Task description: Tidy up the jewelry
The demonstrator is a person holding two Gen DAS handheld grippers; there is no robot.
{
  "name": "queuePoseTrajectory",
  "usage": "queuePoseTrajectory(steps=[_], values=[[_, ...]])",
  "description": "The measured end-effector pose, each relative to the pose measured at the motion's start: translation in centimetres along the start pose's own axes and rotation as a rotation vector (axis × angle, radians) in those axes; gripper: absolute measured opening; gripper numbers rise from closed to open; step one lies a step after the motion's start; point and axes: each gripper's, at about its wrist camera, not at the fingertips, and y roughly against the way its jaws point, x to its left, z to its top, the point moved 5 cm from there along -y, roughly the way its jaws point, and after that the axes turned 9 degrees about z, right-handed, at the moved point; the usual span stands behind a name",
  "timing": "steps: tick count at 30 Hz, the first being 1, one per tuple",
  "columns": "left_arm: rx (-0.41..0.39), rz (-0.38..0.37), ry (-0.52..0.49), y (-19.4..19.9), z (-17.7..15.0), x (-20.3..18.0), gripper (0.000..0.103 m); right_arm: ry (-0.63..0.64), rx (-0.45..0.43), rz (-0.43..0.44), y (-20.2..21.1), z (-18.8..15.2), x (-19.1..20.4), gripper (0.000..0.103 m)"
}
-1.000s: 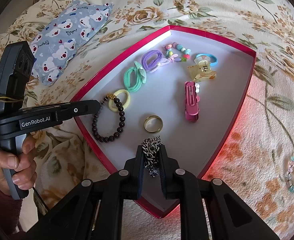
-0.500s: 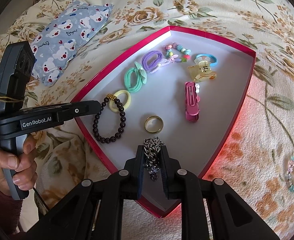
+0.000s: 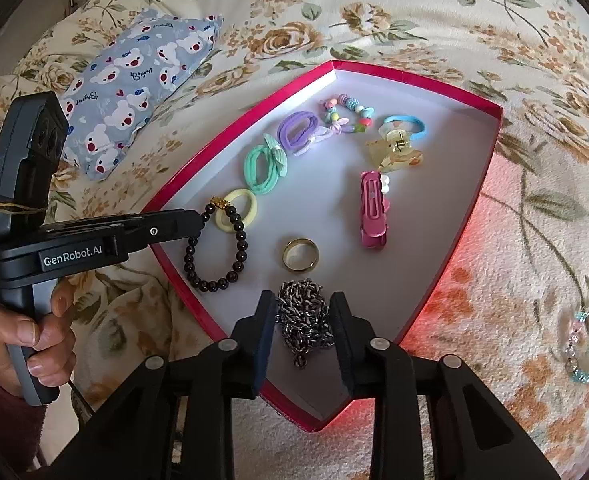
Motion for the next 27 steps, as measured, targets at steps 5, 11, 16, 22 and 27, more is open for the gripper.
queuePoseTrajectory(steps=[5,11,16,22,27], values=[[-0.009,-0.007,0.006,0.6,0.1,-0.1,0.038,0.001,-0.010,0.003,0.4,0.0,0.0,0.038],[-0.040,-0.020,0.027,2.0,0.4,0.2,0.060,0.020,-0.047,-0.009,1.6,0.1,0.1,0.051],[-0.092,-0.044,0.089,4.3,0.3,1.2,0.084,0.015,-0.126,-0.006,3.5,0.2,-0.1,0.070],[-0.117,-0.071,0.197,5.9,-1.4,2.8,0.098,-0.020,-0.262,0.024,6.1,0.4,-0.7,0.084],[-0.119,-0.032,0.207,6.8,-3.4,3.0,0.100,-0.032,-0.323,0.032,7.1,-0.1,-0.8,0.086]])
